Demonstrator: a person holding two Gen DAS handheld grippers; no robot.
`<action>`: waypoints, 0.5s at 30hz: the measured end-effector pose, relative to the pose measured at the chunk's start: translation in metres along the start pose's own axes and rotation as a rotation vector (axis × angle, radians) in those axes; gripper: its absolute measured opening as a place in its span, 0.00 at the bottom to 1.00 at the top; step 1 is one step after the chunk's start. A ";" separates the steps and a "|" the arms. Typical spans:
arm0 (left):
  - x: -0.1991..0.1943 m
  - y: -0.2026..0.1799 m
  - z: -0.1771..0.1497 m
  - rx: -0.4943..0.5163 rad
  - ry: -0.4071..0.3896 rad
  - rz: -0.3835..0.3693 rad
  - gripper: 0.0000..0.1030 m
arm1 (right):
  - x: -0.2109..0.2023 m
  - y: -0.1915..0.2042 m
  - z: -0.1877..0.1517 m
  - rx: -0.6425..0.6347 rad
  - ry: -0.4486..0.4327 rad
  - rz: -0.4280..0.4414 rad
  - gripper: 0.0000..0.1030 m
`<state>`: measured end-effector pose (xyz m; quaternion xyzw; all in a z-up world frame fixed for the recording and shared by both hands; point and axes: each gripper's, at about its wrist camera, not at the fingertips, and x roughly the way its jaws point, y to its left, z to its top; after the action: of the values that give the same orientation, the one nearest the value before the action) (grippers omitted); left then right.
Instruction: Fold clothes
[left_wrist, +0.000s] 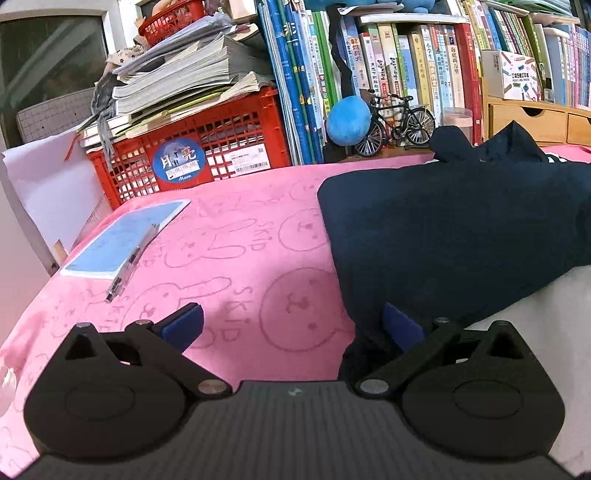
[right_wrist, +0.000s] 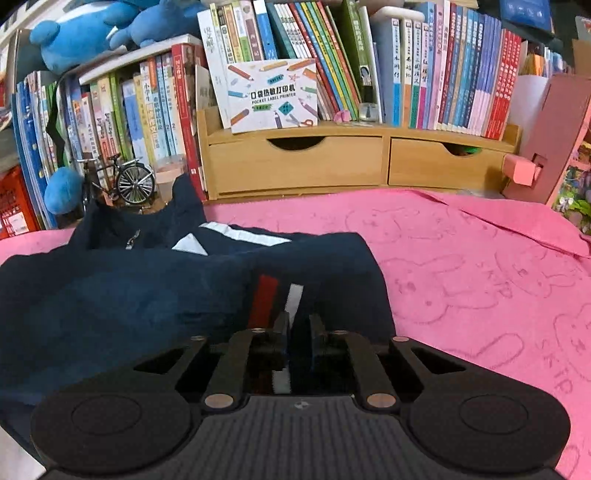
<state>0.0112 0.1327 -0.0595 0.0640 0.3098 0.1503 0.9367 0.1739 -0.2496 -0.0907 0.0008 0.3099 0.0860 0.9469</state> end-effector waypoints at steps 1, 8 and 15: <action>-0.005 0.002 0.001 -0.005 0.000 0.002 1.00 | -0.007 -0.003 0.001 0.008 -0.016 0.002 0.56; -0.045 0.005 0.031 -0.104 -0.134 -0.133 1.00 | -0.071 0.007 0.002 0.068 -0.195 0.191 0.95; -0.004 -0.062 0.027 0.042 -0.044 -0.090 1.00 | -0.046 0.121 -0.017 -0.193 0.015 0.265 1.00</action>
<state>0.0392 0.0719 -0.0488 0.0730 0.2949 0.1001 0.9474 0.1081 -0.1387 -0.0705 -0.0501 0.3046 0.2396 0.9205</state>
